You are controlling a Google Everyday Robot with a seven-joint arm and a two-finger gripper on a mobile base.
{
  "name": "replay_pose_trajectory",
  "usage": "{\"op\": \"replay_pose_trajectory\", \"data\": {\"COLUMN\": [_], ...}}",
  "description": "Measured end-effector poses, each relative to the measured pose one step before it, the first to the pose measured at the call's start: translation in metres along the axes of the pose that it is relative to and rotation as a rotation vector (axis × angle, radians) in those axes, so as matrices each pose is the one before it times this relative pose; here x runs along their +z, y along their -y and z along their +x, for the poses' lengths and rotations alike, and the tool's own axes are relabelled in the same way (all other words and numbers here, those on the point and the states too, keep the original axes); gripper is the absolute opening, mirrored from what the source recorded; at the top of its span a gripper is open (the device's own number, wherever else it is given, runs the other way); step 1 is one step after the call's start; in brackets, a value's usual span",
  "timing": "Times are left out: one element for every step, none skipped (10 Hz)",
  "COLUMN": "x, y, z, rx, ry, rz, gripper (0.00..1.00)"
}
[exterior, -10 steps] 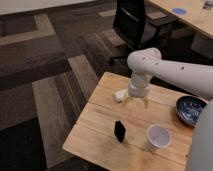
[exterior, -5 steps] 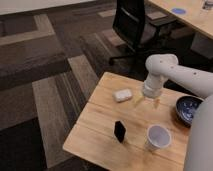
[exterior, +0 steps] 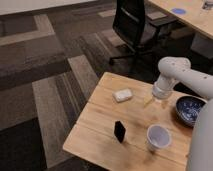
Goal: Push the ceramic bowl across the table
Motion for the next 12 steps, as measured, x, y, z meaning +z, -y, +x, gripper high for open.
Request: {"op": "replay_pose_trajectory", "data": {"x": [0.00426, 0.00051, -0.00240, -0.00361, -0.00526, -0.00361, -0.01542, -0.01201, -0.01360, -0.00844, -0.00362, -0.00551], "y": [0.01710, 0.00738, 0.01762, 0.01884, 0.04124, 0.02205, 0.03883, 0.01967, 0.01259, -0.01338, -0.01937, -0.02829], "z": [-0.00039, 0.00112, 0.00560, 0.00756, 0.02275, 0.01263, 0.01945, 0.00708, 0.00454, 0.00015, -0.00276, -0.00743], "rx": [0.00163, 0.00579, 0.02174, 0.03045, 0.08817, 0.05187, 0.09265, 0.04598, 0.02826, -0.02819, -0.04581, -0.06591], "ry": [0.00346, 0.00167, -0.00015, -0.00308, -0.01843, -0.00676, 0.00478, 0.01219, 0.01298, 0.00719, 0.00481, 0.01235], "rz": [-0.01379, -0.00250, 0.00477, 0.01128, 0.02925, 0.01333, 0.04368, 0.02658, 0.03072, 0.01218, 0.00557, 0.00069], "gripper": [0.65, 0.65, 0.65, 0.65, 0.65, 0.65, 0.65, 0.65, 0.65, 0.65, 0.65, 0.65]}}
